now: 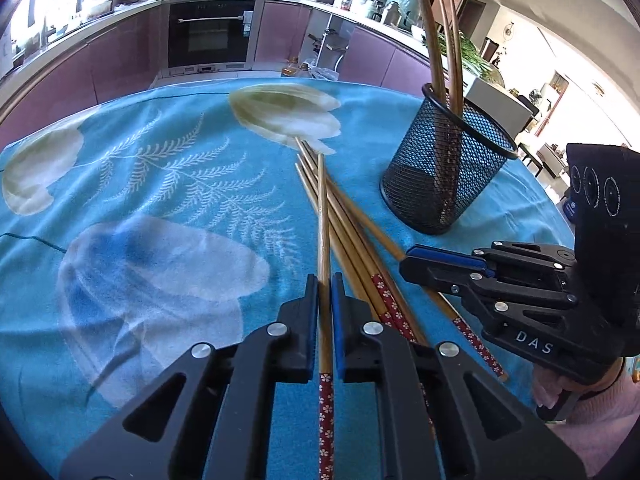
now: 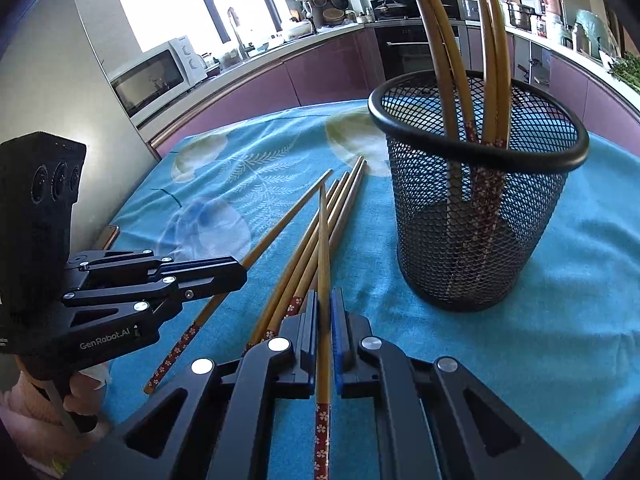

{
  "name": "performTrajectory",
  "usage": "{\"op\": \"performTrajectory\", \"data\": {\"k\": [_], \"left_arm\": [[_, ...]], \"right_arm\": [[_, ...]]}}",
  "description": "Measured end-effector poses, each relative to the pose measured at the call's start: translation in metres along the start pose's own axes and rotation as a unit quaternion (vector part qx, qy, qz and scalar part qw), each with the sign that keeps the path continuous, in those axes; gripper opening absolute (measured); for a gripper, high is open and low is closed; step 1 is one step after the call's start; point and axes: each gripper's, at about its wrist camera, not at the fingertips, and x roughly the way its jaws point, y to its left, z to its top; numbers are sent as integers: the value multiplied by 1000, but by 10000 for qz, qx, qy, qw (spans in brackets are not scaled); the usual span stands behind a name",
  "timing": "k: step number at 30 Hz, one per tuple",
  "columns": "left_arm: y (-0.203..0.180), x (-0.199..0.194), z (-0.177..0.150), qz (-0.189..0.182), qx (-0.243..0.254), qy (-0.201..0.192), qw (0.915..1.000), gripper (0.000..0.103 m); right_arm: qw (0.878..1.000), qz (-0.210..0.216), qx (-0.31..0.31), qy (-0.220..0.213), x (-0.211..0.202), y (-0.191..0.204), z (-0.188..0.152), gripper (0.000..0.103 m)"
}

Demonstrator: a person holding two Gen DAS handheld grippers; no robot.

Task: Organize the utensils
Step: 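Lift the chopstick upright and carry it above the mesh cup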

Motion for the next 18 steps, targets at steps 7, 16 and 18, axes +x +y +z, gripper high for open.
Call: {"op": "performTrajectory", "data": {"k": [7, 16, 18], "left_arm": [[-3, 8, -1, -44, 108, 147, 9998, 8], [-3, 19, 5, -2, 268, 275, 9993, 9], [-3, 20, 7, -7, 278, 290, 9992, 9]], "right_arm": [[9999, -86, -101, 95, 3, 0, -1, 6], [9996, -145, -189, 152, 12, 3, 2, 6], [9996, -143, -180, 149, 12, 3, 2, 6]]}}
